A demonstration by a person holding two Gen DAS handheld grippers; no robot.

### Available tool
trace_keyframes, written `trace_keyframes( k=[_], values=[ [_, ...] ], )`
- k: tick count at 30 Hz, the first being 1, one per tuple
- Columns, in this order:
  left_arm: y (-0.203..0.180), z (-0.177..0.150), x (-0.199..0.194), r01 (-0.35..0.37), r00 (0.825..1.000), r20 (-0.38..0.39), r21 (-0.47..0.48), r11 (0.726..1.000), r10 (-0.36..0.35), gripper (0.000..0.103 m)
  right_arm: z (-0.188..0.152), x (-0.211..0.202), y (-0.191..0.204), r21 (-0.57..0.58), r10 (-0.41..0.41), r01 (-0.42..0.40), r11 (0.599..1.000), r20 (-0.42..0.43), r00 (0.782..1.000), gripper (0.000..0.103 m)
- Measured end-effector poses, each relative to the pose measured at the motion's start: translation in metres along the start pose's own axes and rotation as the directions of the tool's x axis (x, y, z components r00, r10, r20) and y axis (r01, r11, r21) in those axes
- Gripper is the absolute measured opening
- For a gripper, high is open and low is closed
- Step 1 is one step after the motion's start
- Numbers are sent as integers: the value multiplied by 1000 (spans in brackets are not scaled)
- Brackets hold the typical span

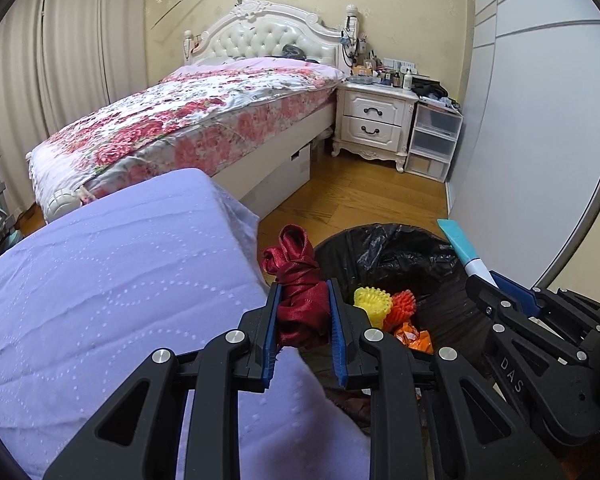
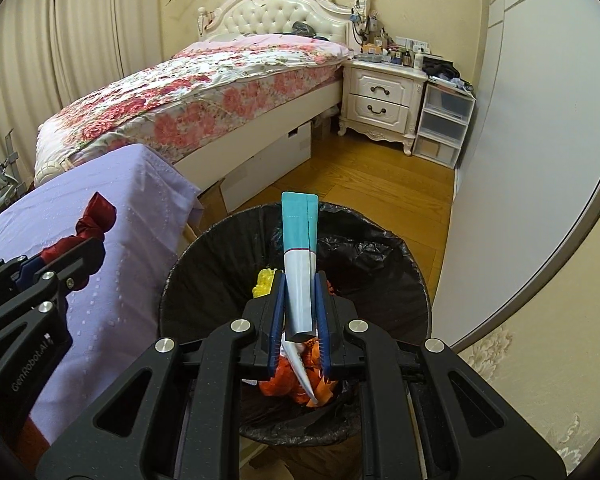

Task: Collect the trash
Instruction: 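Carry the ribbon and teal tube over the trash bin and open both tools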

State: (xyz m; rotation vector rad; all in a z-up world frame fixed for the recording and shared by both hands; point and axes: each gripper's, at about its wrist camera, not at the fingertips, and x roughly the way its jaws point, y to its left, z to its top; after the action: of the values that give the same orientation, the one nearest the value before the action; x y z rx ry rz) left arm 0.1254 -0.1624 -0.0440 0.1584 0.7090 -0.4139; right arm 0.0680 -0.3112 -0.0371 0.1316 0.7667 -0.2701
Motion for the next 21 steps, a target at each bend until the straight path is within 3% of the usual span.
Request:
trace_keyframes(
  k=[4, 7, 9, 12, 14, 21],
  values=[
    [-7, 1, 13, 0, 1000, -24, 19, 1000, 1, 24, 2, 7, -4, 19, 1, -1, 1000, -8, 1000, 15],
    [-8, 0, 18, -25, 999, -33, 23, 999, 26, 37, 2, 11, -7, 30, -10, 10, 1000, -7, 1000, 21],
    [-7, -1, 19, -29, 999, -39, 13, 999, 30, 52, 2, 13, -9, 33, -14, 15, 999, -9, 1000, 29],
    [-2, -1, 16, -33, 999, -32, -9, 999, 33, 64, 1, 13, -10, 40, -31, 31, 999, -3, 1000, 41],
    [0, 0, 14, -42, 999, -27, -9, 999, 42, 70, 1, 12, -11, 41, -42, 42, 998, 2, 999, 42],
    [13, -3, 1, -82, 997, -5, -30, 996, 82, 77, 0, -2, -8, 34, -77, 76, 997, 27, 997, 63]
  ],
)
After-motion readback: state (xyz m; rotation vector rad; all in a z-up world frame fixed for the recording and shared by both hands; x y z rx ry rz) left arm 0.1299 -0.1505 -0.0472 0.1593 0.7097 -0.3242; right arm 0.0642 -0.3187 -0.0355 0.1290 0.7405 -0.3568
